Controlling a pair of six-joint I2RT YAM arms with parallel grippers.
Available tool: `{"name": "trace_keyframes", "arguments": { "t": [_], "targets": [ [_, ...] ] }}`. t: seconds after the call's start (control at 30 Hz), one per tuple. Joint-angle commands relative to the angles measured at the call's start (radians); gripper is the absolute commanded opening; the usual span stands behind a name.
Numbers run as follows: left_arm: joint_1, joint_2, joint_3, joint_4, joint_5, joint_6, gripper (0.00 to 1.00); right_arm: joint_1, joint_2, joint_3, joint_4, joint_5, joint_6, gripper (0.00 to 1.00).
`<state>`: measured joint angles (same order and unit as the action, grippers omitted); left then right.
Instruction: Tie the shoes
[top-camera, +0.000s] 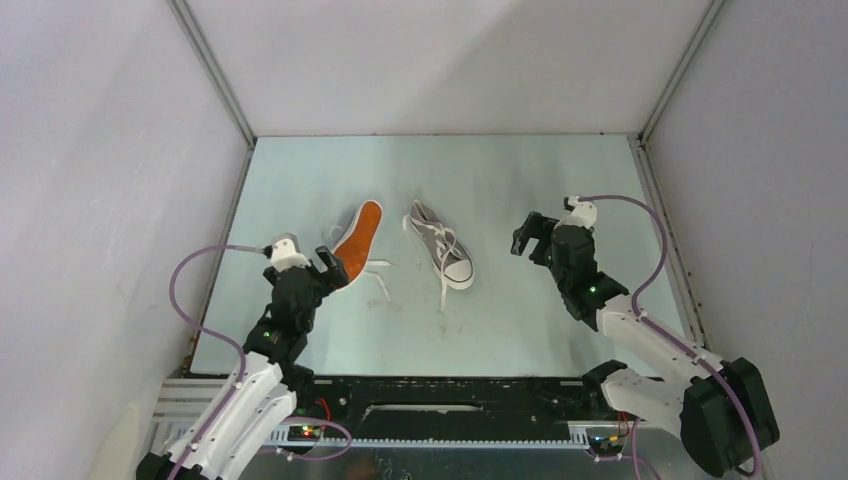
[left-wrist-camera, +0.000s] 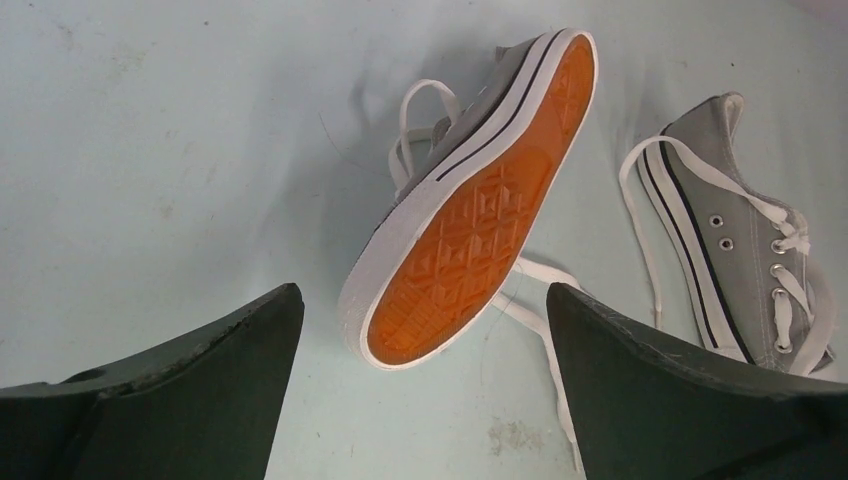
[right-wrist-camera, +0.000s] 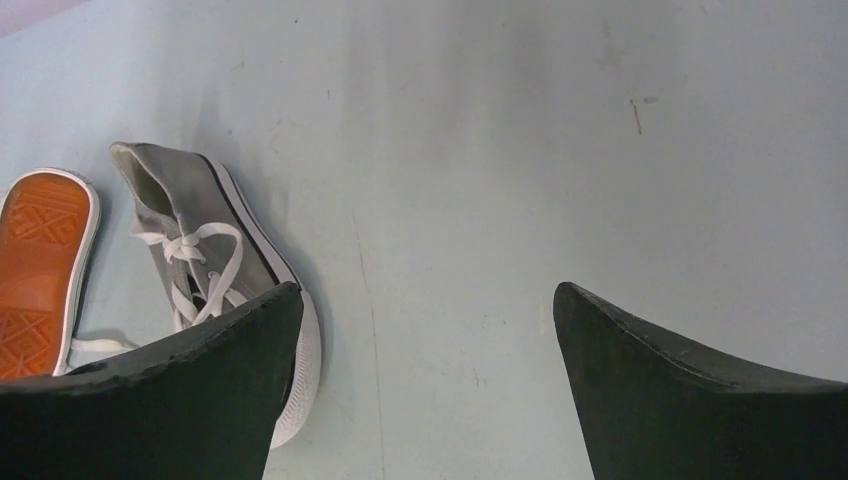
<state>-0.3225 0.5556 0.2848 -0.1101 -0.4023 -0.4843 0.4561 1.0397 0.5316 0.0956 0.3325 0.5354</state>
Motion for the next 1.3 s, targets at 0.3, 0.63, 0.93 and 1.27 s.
{"name": "trace_keyframes", "arguments": {
  "t": [0.3,0.63,0.93,1.27],
  "targets": [
    [-0.005,-0.097,-0.038,0.094,0.115,0.056,1.0,0.045,0.126,0.021,0.163,-0.234,-0.065,0.94],
    [-0.004,-0.088,-0.051,0.148,0.197,0.07,1.0,0.174,0.343,0.159,0.13,-0.272,-0.156,0.91],
    [-0.015,-0.034,-0.052,0.208,0.288,0.085,0.99,0.179,0.56,0.311,0.088,-0.402,-0.179,0.83],
    [-0.04,0.006,-0.042,0.223,0.308,0.092,0.97,0.174,0.715,0.446,-0.031,-0.395,-0.158,0.61]
  ]
}}
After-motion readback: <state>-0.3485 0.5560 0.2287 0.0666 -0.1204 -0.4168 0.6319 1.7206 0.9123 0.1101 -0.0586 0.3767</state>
